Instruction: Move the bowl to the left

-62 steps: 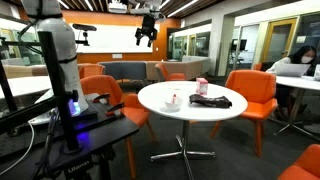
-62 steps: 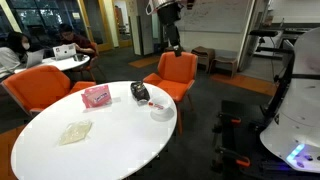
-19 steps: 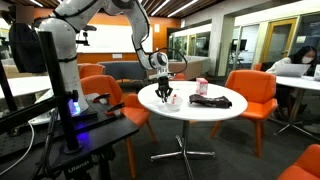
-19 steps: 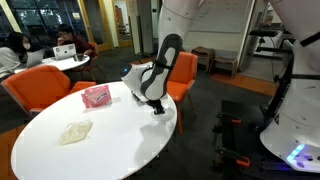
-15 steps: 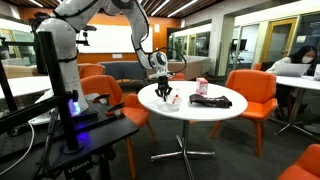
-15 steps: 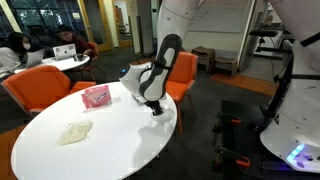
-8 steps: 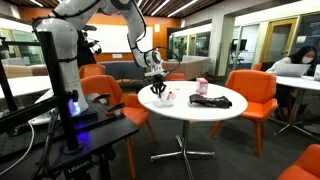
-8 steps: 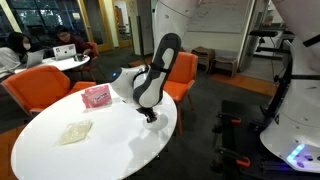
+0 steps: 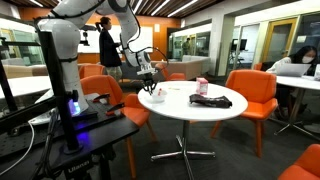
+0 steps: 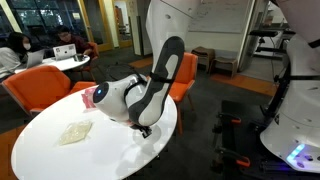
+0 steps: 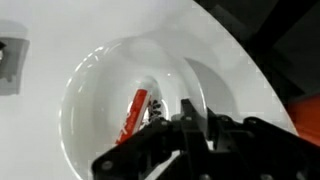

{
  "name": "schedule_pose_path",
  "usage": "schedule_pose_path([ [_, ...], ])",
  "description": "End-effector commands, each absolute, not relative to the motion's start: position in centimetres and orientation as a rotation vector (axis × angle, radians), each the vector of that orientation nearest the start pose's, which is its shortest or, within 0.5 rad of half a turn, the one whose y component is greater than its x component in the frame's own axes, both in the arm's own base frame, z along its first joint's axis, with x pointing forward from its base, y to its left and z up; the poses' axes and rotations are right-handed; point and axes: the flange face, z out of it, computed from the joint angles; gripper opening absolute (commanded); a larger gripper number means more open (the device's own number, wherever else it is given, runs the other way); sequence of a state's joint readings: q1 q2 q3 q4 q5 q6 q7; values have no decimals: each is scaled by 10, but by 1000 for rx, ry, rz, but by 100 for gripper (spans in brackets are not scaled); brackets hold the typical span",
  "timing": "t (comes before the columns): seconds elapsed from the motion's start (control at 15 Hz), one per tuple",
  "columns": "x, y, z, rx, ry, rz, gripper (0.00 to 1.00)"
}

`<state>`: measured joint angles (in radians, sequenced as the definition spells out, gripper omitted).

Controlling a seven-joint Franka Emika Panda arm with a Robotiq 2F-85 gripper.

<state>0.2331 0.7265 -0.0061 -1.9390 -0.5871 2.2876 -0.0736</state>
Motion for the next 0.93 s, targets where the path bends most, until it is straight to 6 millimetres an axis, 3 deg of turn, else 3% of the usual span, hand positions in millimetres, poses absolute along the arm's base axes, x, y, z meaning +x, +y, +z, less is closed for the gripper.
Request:
schedule_pose_path([
  [0.0,542,130,74,-3155,-1519,672,3],
  [0.13,531,134,73,-3139,-1608,678,3],
  [0.2,527,134,71,-3133,-1644,680,35],
  [0.27,524,133,71,-3125,-1665,681,36],
  [0.47,510,132,70,-3062,-1662,765,58],
  [0.67,500,141,97,-2924,-1569,812,81],
  [0.8,508,150,128,-2911,-1560,677,96],
  [0.87,517,152,146,-2934,-1563,585,99],
])
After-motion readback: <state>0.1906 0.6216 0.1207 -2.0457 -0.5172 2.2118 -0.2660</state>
